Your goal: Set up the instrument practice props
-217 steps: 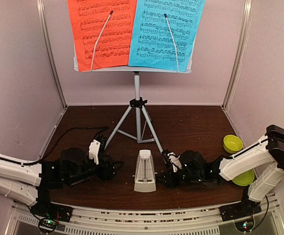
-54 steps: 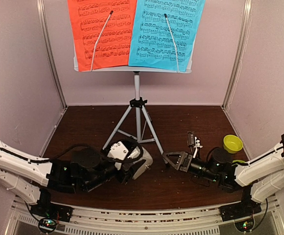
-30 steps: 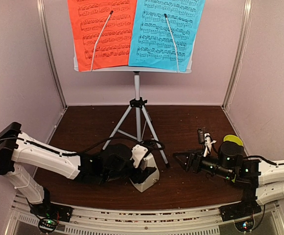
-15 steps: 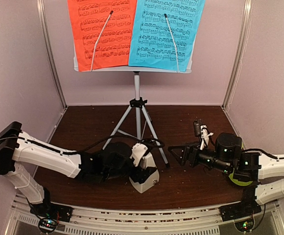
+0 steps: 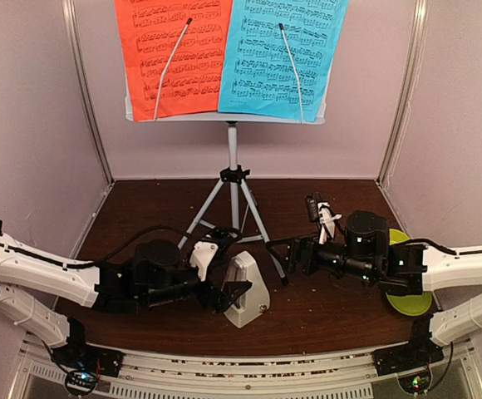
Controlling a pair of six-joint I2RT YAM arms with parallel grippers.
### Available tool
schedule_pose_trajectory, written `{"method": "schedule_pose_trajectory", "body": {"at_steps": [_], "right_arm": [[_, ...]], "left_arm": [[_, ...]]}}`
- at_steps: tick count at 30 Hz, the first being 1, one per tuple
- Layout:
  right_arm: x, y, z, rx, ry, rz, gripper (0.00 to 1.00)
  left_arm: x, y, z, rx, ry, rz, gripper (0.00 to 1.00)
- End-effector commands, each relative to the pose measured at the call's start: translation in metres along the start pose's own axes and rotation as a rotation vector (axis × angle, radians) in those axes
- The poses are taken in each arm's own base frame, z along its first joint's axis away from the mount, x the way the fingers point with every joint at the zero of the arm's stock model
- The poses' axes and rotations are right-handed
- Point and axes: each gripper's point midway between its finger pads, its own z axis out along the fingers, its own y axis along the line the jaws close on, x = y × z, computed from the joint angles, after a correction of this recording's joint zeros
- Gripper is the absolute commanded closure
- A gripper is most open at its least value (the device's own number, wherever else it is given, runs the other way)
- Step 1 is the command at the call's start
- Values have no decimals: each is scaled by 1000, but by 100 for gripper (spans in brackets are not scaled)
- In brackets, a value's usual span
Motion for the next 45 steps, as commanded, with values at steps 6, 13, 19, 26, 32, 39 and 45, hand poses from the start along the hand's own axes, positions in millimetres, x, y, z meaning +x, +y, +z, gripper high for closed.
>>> {"method": "schedule_pose_trajectory", "body": {"at_steps": [6,13,19,26,32,39,45], "right_arm": [[2,29,22,-106,47,27,10],[13,37,36,-148,80,65,13],[23,31,42,-128,96,82,15],[40,18,46,-91,126,87,16],[58,0,45,-37,160,63,17],[80,-18,46,15,200,48,17],[86,-23,47,26,211,46,18]], "left_arm": [[-8,-1,-14,30,-73,-17,21],[-16,-3,-5,25,-73,5,23],[-22,-4,-3,25,-83,21,27],[-22,-3,-3,22,-82,27,39],[-16,-2,-2,12,-63,30,55],[-12,-1,-5,14,-47,59,73],[-8,1,-4,0,-22,59,59]]}}
